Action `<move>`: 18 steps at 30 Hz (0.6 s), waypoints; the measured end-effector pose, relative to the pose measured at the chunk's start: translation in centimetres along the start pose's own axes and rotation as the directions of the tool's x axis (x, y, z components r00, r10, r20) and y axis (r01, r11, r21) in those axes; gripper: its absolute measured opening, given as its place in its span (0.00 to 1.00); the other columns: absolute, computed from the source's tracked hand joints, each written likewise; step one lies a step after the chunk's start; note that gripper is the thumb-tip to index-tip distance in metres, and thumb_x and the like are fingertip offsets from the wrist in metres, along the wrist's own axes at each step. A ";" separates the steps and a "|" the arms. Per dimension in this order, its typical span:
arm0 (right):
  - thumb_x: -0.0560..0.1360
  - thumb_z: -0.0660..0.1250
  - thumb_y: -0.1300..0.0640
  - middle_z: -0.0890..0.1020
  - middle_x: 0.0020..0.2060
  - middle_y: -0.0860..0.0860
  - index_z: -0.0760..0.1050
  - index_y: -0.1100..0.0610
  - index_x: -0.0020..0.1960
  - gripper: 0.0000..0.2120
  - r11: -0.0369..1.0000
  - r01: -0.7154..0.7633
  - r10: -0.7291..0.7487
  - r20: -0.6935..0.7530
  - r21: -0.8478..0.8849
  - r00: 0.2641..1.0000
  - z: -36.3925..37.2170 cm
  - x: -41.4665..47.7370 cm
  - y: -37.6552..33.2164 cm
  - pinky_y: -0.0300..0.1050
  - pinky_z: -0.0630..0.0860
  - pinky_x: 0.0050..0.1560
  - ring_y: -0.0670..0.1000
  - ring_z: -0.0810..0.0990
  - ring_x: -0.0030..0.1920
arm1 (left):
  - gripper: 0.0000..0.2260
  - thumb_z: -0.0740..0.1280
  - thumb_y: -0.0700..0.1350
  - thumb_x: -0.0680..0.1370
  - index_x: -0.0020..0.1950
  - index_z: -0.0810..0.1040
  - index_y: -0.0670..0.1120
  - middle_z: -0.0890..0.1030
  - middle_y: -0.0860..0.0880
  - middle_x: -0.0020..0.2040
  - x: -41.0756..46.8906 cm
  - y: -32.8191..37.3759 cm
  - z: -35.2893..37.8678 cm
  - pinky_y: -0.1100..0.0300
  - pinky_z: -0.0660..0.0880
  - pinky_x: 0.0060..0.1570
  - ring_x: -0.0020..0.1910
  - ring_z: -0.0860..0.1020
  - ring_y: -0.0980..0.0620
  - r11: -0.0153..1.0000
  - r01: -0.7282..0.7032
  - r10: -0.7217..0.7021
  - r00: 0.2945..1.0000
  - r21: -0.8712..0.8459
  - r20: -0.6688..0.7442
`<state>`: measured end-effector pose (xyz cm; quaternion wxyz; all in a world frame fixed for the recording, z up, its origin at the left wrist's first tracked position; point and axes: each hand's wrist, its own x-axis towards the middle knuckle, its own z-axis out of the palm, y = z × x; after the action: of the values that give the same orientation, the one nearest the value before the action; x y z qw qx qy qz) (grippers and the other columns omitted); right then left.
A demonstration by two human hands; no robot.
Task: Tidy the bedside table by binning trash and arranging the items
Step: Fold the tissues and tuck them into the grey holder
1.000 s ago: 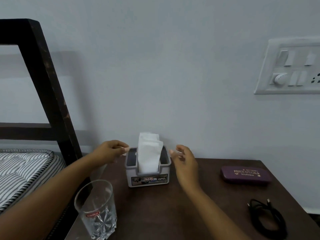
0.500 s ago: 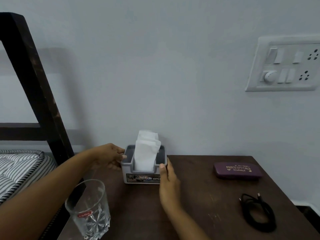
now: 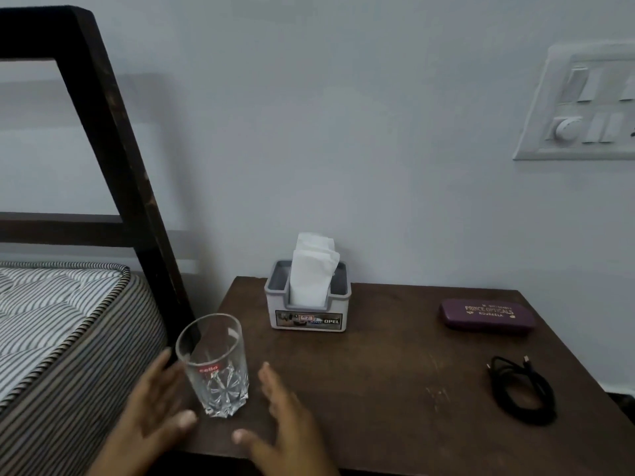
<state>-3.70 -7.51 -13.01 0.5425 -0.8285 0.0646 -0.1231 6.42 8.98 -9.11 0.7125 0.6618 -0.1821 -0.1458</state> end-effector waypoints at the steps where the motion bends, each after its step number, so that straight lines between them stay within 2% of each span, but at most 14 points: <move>1: 0.65 0.71 0.45 0.62 0.71 0.38 0.45 0.34 0.72 0.45 1.000 -0.026 0.025 0.029 0.010 0.999 0.5 0.3 -0.5 0.41 0.61 0.72 0.41 0.62 0.71 | 0.53 0.82 0.58 0.37 0.61 0.72 0.52 0.83 0.59 0.52 -0.8 -0.7 0.7 0.71 0.76 0.48 0.51 0.79 0.66 1.000 -0.001 0.001 1.000 0.006 0.028; 3: 0.66 0.74 0.49 0.61 0.72 0.41 0.46 0.41 0.75 0.48 0.998 -0.064 0.064 0.011 -0.021 0.998 1.2 1.2 -1.0 0.38 0.59 0.71 0.42 0.61 0.72 | 0.54 0.82 0.59 0.39 0.64 0.70 0.52 0.81 0.55 0.55 -1.2 -0.9 2.4 0.70 0.77 0.48 0.52 0.80 0.63 0.998 -0.050 0.050 0.999 0.039 -0.001; 5: 0.64 0.74 0.50 0.66 0.70 0.42 0.53 0.43 0.74 0.45 0.997 -0.067 0.067 -0.034 -0.023 0.997 1.6 1.9 -1.4 0.37 0.63 0.69 0.42 0.65 0.69 | 0.48 0.82 0.59 0.44 0.63 0.71 0.57 0.82 0.54 0.54 -0.9 -0.7 3.5 0.70 0.77 0.47 0.52 0.80 0.62 0.993 -0.091 0.095 0.994 0.080 -0.053; 7: 0.61 0.72 0.49 0.73 0.65 0.43 0.62 0.39 0.69 0.39 0.997 -0.073 0.075 -0.109 0.024 0.991 1.8 2.3 -1.4 0.42 0.70 0.65 0.41 0.72 0.64 | 0.42 0.83 0.51 0.50 0.62 0.72 0.56 0.82 0.53 0.52 -0.5 -0.8 4.4 0.72 0.77 0.44 0.50 0.81 0.61 0.985 -0.124 0.139 0.983 0.124 -0.121; 9: 0.59 0.70 0.49 0.78 0.60 0.44 0.66 0.32 0.61 0.33 0.993 -0.071 0.087 -0.193 0.090 0.977 1.8 2.6 -1.0 0.44 0.75 0.60 0.41 0.77 0.59 | 0.38 0.81 0.40 0.55 0.63 0.73 0.52 0.81 0.51 0.53 -0.1 -1.0 5.3 0.72 0.77 0.42 0.49 0.82 0.57 0.978 -0.143 0.168 0.972 0.154 -0.167; 12: 0.62 0.72 0.61 0.82 0.52 0.43 0.69 0.28 0.53 0.33 0.992 -0.020 0.056 -0.287 0.127 0.956 0.5 2.6 -0.3 0.44 0.79 0.54 0.42 0.81 0.51 | 0.33 0.77 0.30 0.60 0.61 0.74 0.49 0.82 0.52 0.51 0.5 -0.9 7.1 0.74 0.76 0.38 0.44 0.82 0.64 0.971 -0.163 0.194 0.964 0.172 -0.183; 15: 0.62 0.71 0.70 0.84 0.46 0.39 0.73 0.29 0.49 0.36 0.984 -0.012 0.071 -0.327 0.178 0.942 -1.7 2.2 0.2 0.36 0.79 0.48 0.39 0.83 0.47 | 0.33 0.77 0.30 0.59 0.60 0.74 0.52 0.85 0.58 0.43 1.0 -1.3 9.0 0.72 0.77 0.37 0.42 0.82 0.64 0.978 -0.141 0.164 0.975 0.151 -0.150; 18: 0.61 0.73 0.71 0.84 0.48 0.46 0.75 0.36 0.49 0.31 0.982 -0.023 0.090 -0.363 0.186 0.927 -3.5 1.4 0.8 0.36 0.79 0.47 0.40 0.83 0.47 | 0.33 0.78 0.32 0.58 0.60 0.75 0.53 0.85 0.59 0.45 1.1 -1.7 10.5 0.67 0.79 0.39 0.45 0.83 0.57 0.988 -0.125 0.134 0.986 0.090 -0.100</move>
<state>-3.26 -11.26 -12.22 0.5958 -0.7364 0.1781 -0.2665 2.73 -1.01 -10.10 0.7007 0.6847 -0.1926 -0.0561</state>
